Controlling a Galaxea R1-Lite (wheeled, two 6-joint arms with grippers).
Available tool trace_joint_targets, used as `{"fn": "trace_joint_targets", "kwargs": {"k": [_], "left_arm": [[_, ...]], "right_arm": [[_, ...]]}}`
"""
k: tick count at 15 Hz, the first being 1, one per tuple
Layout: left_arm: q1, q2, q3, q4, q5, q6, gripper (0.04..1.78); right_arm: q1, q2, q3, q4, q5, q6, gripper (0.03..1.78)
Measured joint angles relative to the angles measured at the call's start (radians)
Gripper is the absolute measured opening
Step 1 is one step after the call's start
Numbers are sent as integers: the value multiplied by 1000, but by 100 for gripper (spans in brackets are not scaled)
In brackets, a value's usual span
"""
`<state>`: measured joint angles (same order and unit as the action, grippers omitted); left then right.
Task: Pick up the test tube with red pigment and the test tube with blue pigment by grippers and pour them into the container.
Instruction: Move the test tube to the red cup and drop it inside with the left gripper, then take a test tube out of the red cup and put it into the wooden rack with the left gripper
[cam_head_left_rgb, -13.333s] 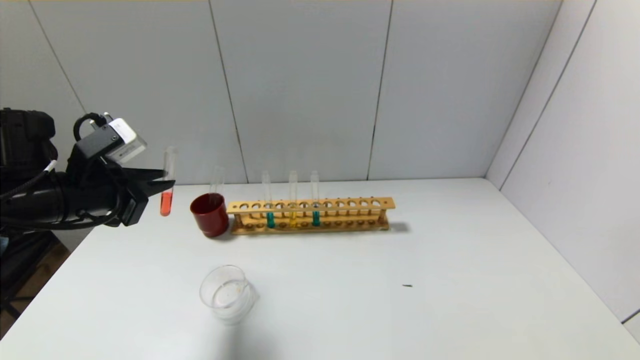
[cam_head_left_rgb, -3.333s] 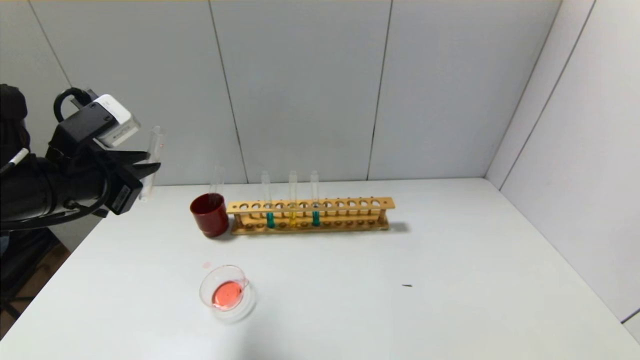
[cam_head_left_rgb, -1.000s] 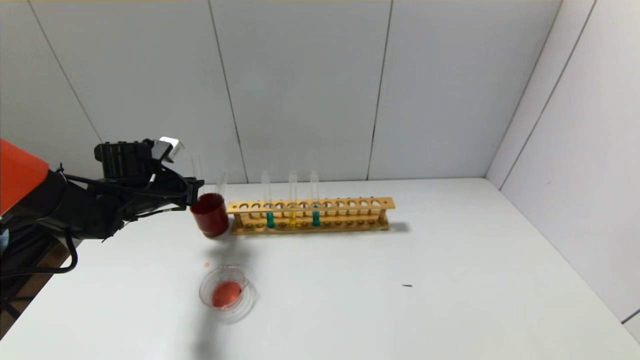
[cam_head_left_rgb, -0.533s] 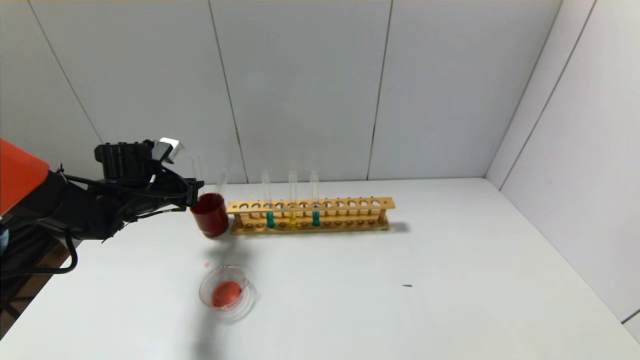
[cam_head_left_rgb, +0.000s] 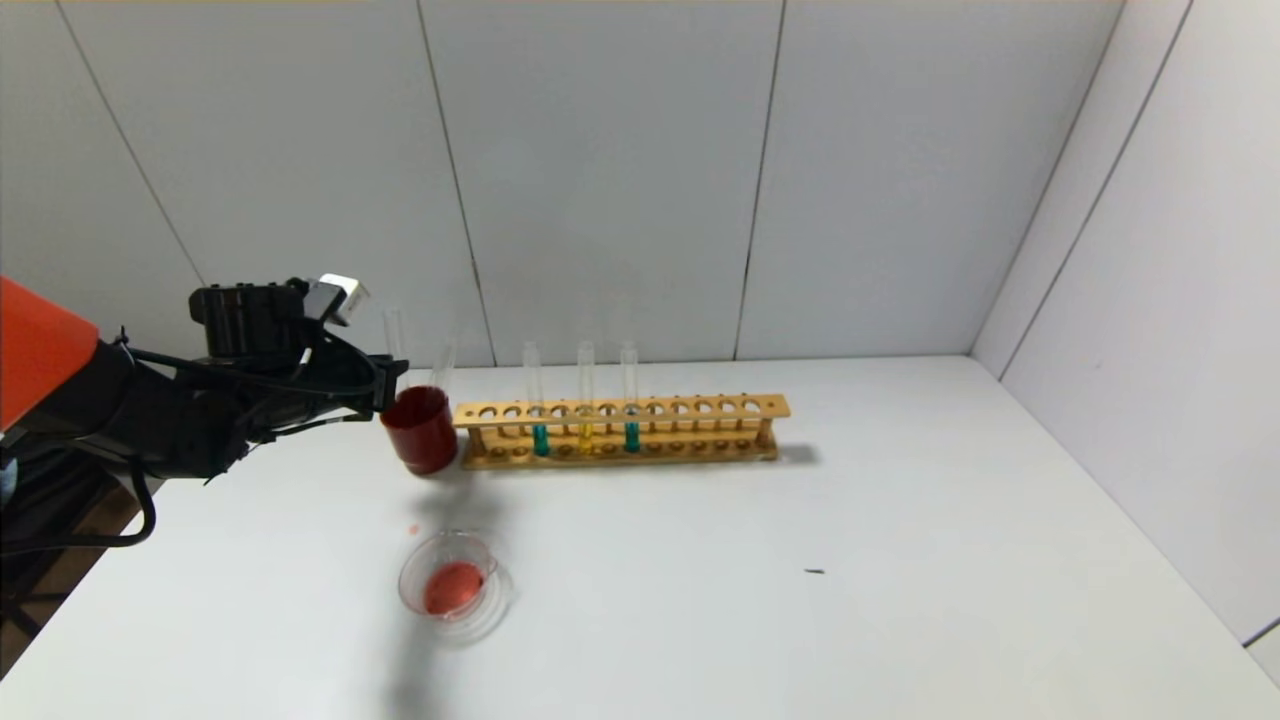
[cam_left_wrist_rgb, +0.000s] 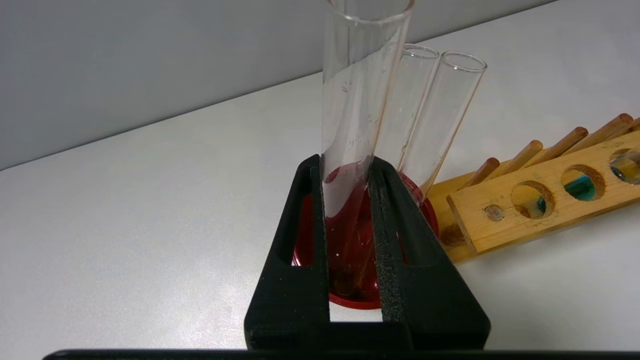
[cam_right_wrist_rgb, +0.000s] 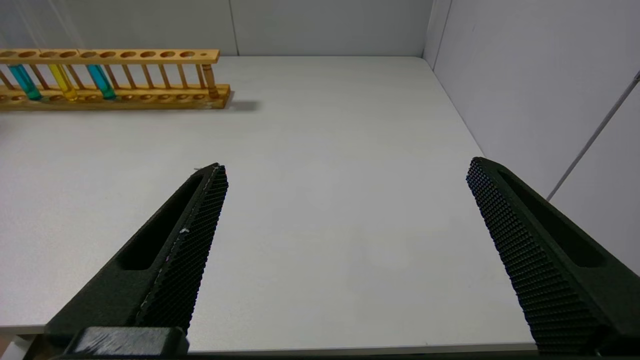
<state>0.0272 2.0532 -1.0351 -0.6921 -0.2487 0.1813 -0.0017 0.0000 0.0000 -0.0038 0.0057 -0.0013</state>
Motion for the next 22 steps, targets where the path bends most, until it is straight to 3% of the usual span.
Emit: {"fn": "trace_joint_targets", "kwargs": {"k": [3,7,11,17,22], "left_arm": [[0,1,-4,-1,1,0,54],[0,6,-3,0,2,0,121],[-1,3,-2,0,4,0,166],[-9,-136,8,15,5,-3,174],[-171,-276,77,11,4,-6,174]], "right_arm": [[0,0,0,0,0,0,175],[0,0,0,0,0,0,175],[0,0,0,0,0,0,175],[0,0,0,0,0,0,175],[0,0,0,0,0,0,175]]}}
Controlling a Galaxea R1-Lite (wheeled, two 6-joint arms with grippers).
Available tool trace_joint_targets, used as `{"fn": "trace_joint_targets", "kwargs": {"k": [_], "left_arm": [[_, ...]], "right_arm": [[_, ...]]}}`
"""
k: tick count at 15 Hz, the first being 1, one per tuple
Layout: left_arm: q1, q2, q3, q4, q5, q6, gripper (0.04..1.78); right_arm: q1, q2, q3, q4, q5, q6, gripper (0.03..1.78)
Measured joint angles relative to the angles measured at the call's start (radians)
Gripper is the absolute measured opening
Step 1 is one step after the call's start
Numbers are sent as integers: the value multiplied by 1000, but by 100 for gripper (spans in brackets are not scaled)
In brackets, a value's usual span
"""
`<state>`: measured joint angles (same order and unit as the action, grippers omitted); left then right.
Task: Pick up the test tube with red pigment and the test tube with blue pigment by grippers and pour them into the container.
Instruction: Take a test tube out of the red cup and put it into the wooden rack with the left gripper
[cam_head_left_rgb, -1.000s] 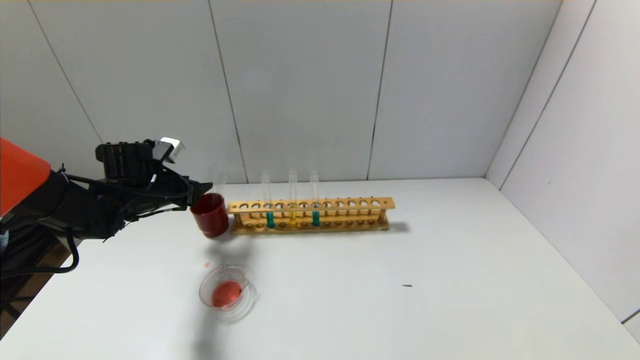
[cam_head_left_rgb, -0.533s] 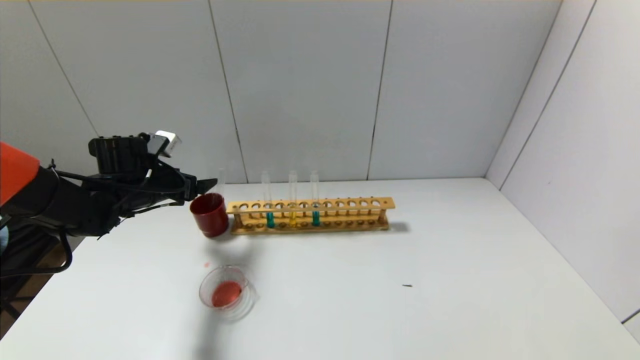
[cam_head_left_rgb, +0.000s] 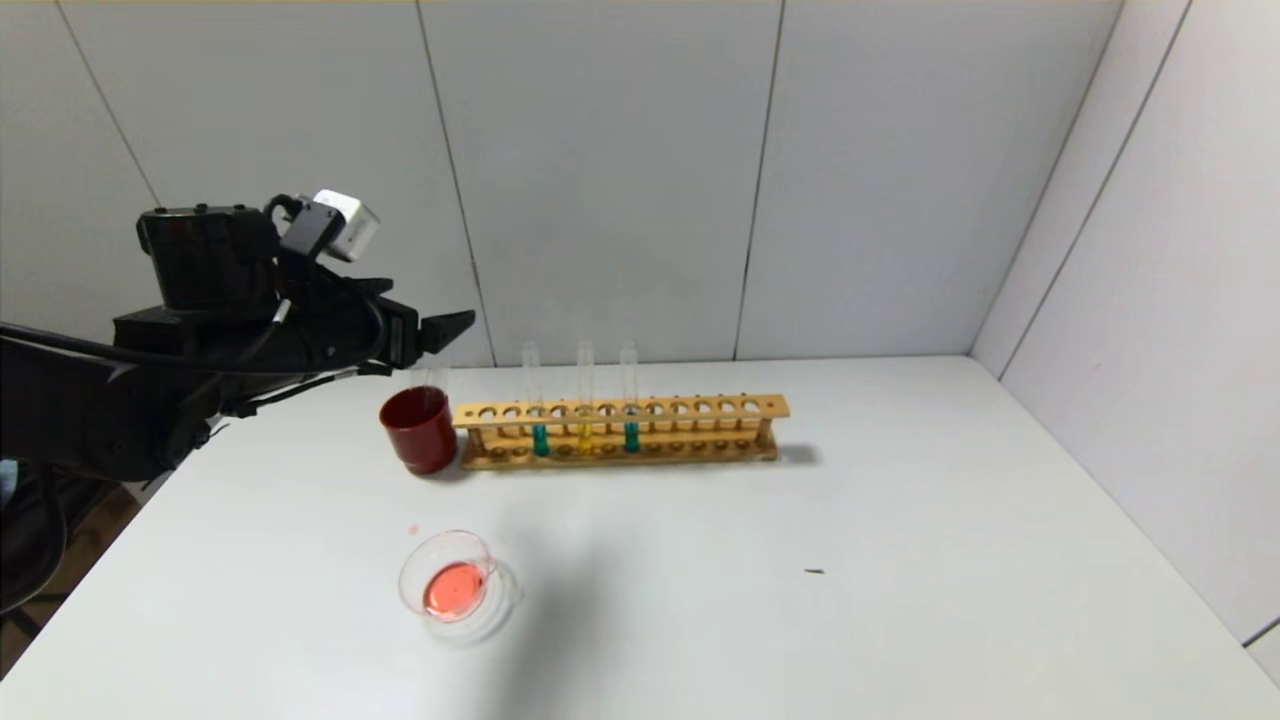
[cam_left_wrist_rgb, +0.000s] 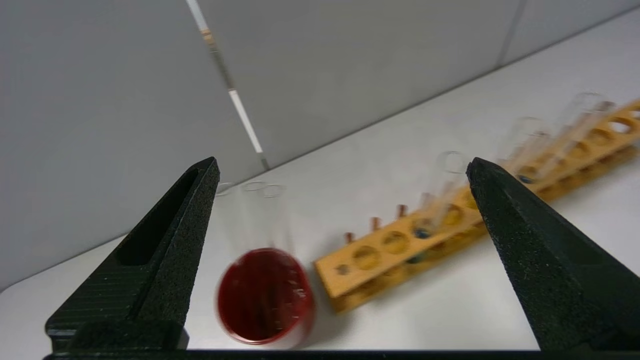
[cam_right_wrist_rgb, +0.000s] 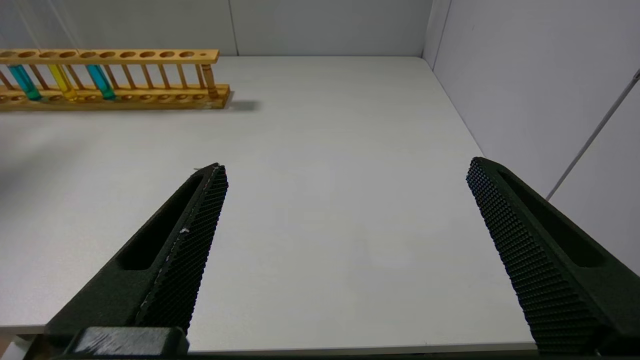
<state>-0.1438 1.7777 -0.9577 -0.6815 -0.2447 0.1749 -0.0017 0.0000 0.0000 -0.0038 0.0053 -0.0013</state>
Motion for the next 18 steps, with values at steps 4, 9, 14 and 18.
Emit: {"fn": "trace_joint_targets", "kwargs": {"k": [4,9,14,18], "left_arm": [[-87,-24,97,-33,0,-38,174],[-150,24,156,-142,7,-64,174],[-154,207,121,-277,82,-60,174],[-153,328,44,-291,112,-61,174]], "right_arm": [[0,0,0,0,0,0,175],[0,0,0,0,0,0,175],[0,0,0,0,0,0,175],[0,0,0,0,0,0,175]]}}
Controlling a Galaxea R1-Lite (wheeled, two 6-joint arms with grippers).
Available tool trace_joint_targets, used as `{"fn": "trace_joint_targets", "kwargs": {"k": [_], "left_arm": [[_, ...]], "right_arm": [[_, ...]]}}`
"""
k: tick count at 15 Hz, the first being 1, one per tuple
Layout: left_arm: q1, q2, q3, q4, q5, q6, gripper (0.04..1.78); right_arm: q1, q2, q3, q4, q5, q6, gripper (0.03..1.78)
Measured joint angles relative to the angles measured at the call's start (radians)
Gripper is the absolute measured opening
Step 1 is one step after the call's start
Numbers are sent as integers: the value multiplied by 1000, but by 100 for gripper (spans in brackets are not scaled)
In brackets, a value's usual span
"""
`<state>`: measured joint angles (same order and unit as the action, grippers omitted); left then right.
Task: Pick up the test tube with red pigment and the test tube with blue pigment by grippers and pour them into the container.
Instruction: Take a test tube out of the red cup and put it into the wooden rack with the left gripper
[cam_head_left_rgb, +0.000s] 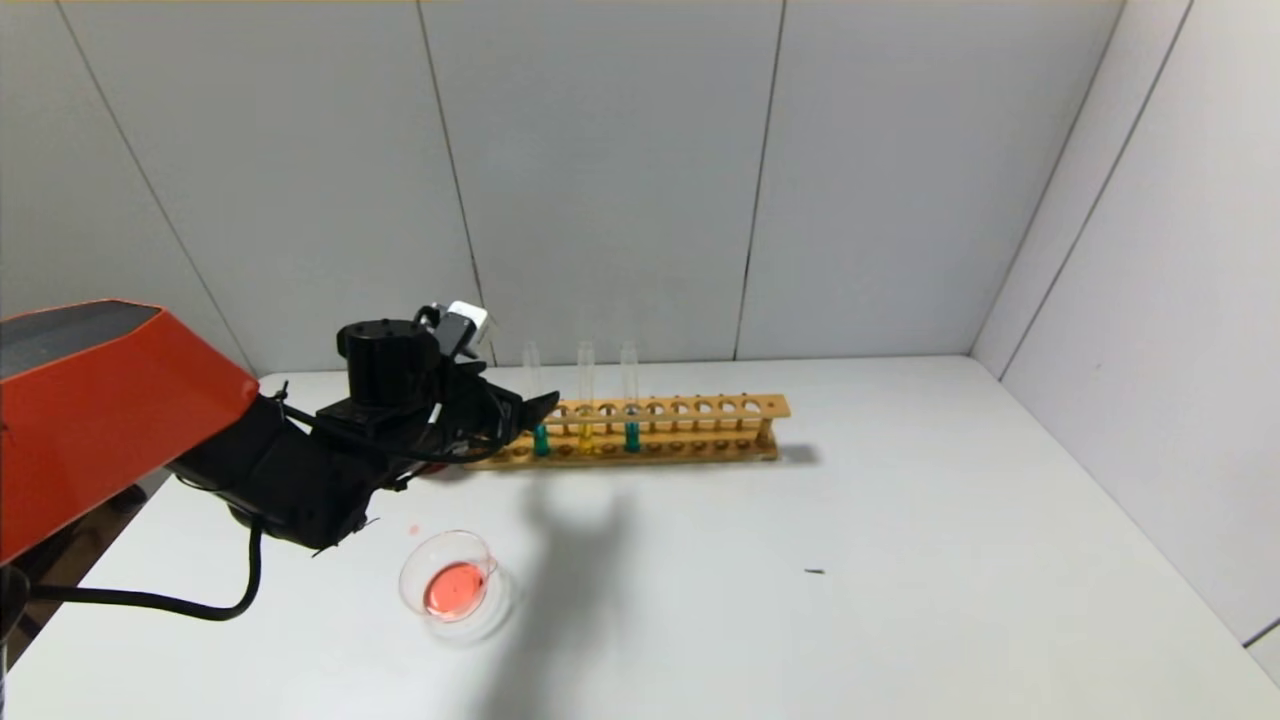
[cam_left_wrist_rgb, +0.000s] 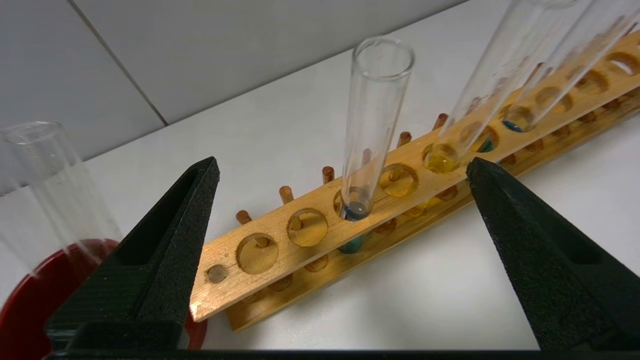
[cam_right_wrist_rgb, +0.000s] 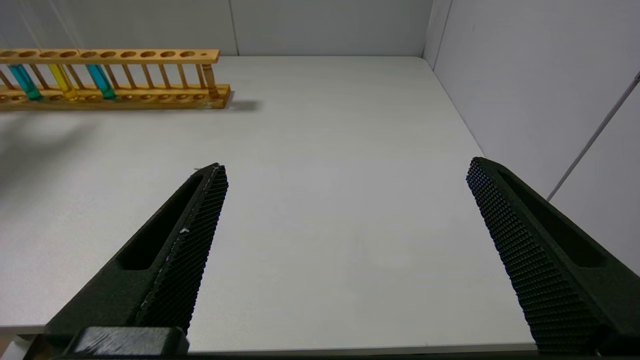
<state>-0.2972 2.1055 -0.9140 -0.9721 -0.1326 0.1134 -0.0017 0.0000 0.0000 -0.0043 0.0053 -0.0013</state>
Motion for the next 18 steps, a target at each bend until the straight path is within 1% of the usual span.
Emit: {"fn": "trace_joint_targets", "kwargs": {"k": [4,10,15,16,18], "left_arm": [[3,66,-38,3,-1,-3,174],[4,111,-90,6,-1,-9,174],[4,126,-105,6,-1,-10,174],[3,129,-106,6,-2,-10,172],[3,133,-110,5,-1,-10,162]], "right_arm": [[0,0,0,0,0,0,175],[0,0,0,0,0,0,175],[0,0,0,0,0,0,175],[0,0,0,0,0,0,175],[0,0,0,0,0,0,175]]}}
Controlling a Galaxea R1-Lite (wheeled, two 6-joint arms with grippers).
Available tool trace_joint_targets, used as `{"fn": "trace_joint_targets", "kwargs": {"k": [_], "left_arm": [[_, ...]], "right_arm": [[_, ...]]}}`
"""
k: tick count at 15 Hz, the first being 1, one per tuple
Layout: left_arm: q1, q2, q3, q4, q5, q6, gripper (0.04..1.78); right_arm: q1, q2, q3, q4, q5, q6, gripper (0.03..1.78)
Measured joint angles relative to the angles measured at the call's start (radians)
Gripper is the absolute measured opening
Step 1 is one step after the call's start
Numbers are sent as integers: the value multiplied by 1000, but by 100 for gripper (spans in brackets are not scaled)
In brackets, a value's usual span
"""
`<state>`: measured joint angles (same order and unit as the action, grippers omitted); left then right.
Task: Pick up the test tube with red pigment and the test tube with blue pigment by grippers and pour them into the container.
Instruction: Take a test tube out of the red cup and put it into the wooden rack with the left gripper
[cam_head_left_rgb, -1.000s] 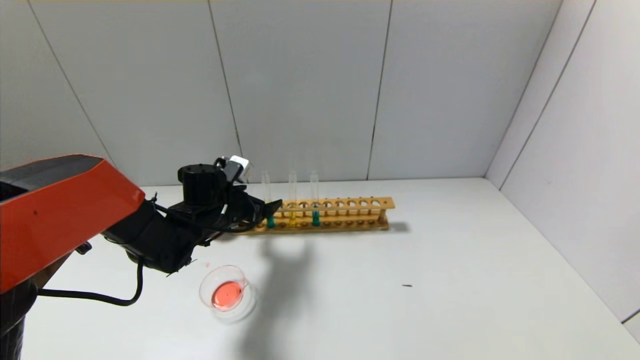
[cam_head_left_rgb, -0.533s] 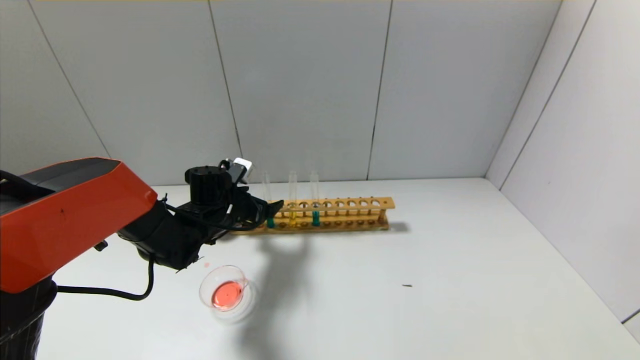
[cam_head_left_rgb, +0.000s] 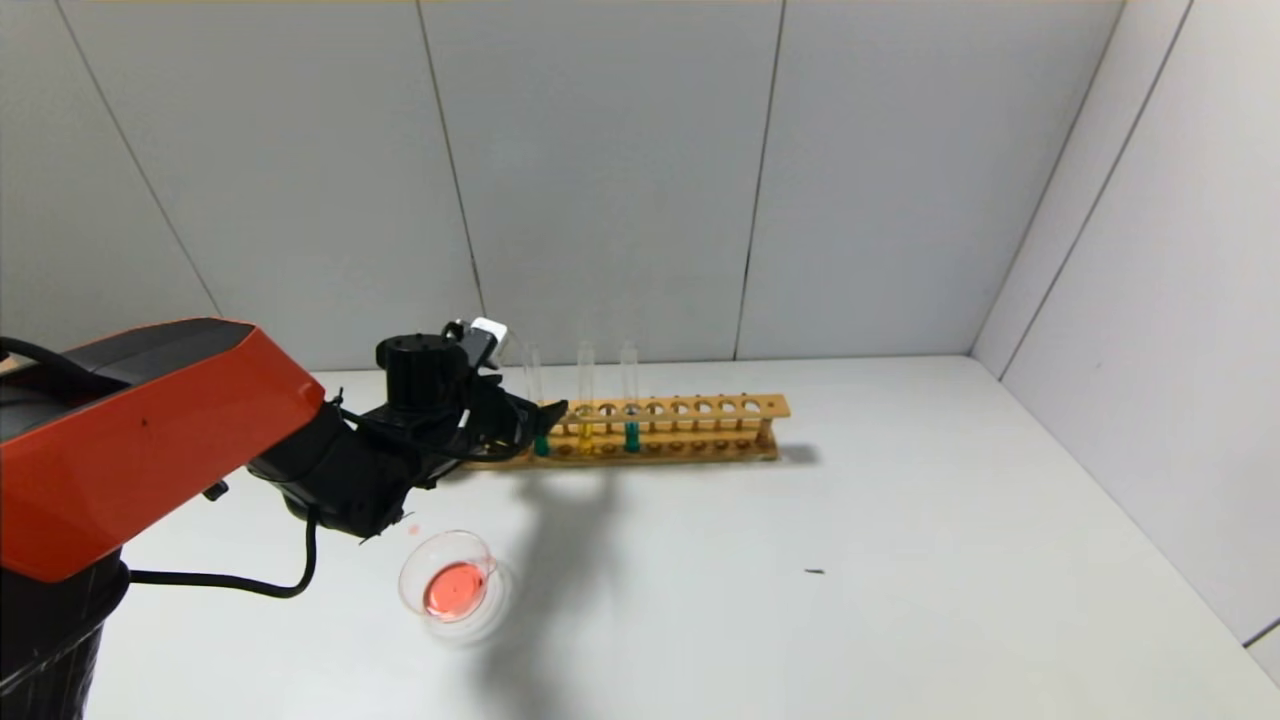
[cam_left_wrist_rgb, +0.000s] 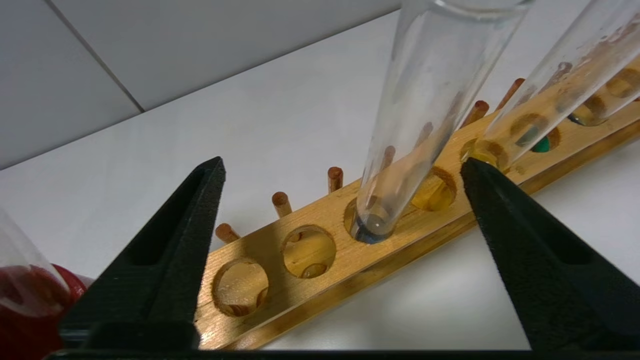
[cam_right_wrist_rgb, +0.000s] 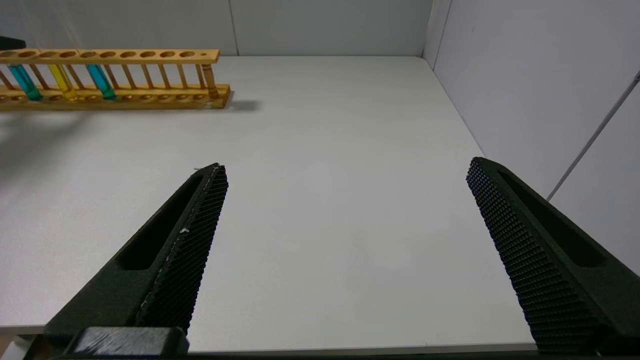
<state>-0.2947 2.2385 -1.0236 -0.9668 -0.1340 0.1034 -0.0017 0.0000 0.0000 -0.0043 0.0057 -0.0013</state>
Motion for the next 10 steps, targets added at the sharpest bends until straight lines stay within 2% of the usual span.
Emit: {"fn": "trace_joint_targets", "kwargs": {"k": [3,7,9,10], "left_arm": [[-3,3,-6,1,0,0,127],[-8,9,-19,1,0,0,54],[-10,9,-21,2,-1,0,32],[-9,9,-21,1,0,0,31]], "right_arm": [[0,0,0,0,0,0,175],[0,0,0,0,0,0,175],[0,0,0,0,0,0,175],[0,0,0,0,0,0,175]]}}
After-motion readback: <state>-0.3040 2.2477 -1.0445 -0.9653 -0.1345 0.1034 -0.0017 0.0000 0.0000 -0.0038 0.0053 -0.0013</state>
